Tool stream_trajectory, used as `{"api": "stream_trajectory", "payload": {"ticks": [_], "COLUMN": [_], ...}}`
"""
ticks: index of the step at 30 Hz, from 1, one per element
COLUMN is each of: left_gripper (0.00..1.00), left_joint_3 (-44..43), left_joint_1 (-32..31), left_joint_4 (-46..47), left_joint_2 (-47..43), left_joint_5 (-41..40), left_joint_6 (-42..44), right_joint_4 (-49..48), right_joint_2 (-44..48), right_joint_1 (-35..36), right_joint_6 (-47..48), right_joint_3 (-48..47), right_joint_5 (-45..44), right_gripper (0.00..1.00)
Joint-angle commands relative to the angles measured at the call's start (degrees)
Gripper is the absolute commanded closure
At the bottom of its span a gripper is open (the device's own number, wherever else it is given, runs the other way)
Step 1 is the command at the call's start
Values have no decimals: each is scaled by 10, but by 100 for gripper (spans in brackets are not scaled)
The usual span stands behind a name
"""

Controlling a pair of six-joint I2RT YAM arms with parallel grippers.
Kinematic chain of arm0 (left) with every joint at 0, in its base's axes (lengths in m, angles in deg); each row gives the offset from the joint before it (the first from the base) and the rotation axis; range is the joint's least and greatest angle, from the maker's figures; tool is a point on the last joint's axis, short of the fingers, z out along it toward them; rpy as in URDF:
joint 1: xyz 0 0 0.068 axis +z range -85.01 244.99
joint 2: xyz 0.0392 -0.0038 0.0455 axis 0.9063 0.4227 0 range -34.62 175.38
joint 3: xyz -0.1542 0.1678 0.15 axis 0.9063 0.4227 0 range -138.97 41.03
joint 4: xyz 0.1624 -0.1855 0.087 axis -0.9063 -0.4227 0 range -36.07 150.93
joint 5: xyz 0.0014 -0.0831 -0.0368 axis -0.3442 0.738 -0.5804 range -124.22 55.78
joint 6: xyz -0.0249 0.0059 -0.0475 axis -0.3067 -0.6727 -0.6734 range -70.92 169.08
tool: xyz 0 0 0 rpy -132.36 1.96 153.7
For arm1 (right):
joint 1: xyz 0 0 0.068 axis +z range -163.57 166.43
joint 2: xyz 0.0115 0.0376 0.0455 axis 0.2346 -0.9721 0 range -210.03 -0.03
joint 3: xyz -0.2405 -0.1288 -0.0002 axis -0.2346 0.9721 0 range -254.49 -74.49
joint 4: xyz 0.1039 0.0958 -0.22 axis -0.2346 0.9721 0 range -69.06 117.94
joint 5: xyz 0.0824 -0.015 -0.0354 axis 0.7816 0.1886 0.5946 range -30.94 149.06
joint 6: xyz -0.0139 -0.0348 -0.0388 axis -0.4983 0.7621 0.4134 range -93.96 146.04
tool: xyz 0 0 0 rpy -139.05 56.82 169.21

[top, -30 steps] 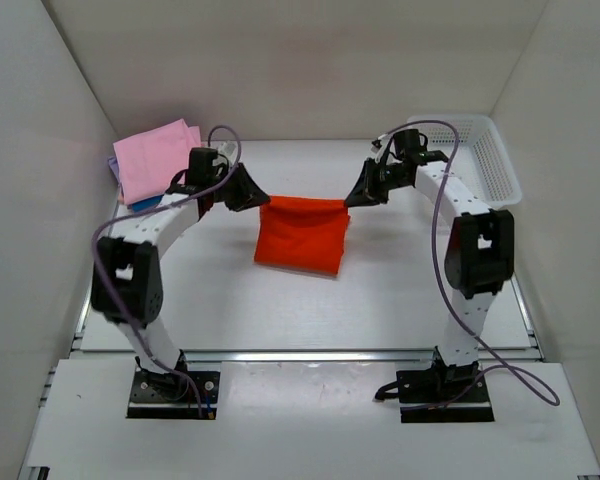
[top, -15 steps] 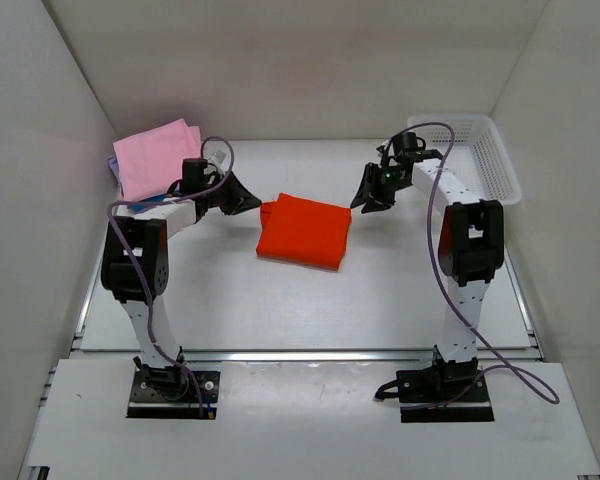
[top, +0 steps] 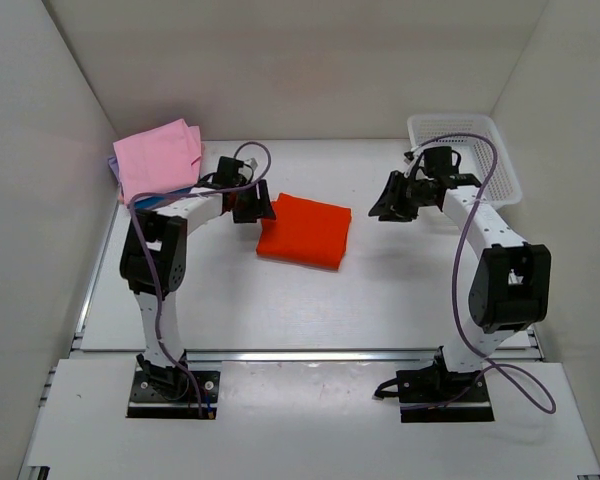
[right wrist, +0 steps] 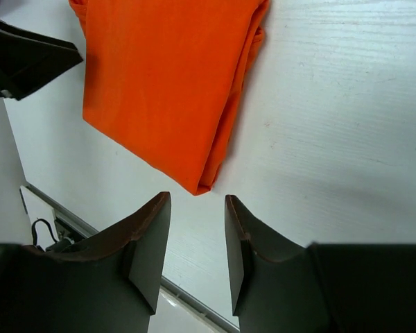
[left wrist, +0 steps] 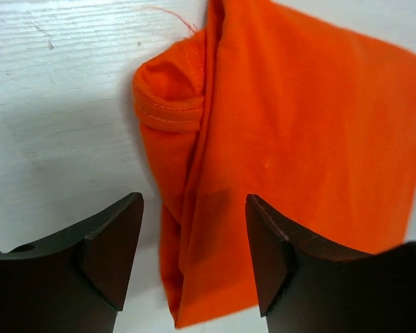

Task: Fold and stack the t-shirts
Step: Put the neatly folded tshirt into the corner of the board with the left arm

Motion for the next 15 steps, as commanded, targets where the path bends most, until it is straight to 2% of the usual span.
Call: {"api": "stream_trajectory", "payload": {"ticks": [1,8,9,12,13,14,15], "left_gripper": [27,21,22,33,41,57,84], "left_joint_3": [-45,-60,-76,-116,-120,-119,-118], "left_joint_1": [-29,-60,-60,-74,-77,-82,-82], "left_joint_4": [-73,-102,-126,-168,-169,-172,-172], "left_joint_2": [23,65,71,109,117,121,127], "left_joint_5": [-78,-93,-94,-78,-63,-54,-46], "left_joint_6": [61,65,76,92,89,81,80], "right_joint_4": [-31,-49,-51,-58,-61,-63,-61], "right_joint_2": [24,34,37,47,48,50,60], "right_joint_1": [-10,-10,-11,-15,-17,-19,-25], "right_joint_6": [-6,-15,-18,-18,-21,-21,-22], "right_joint_3": [17,35,34,41,45,50,50], "right_joint_5": [17,34,35,40,47,50,49], "right_gripper": [66,68,68,69,69,70,70]}}
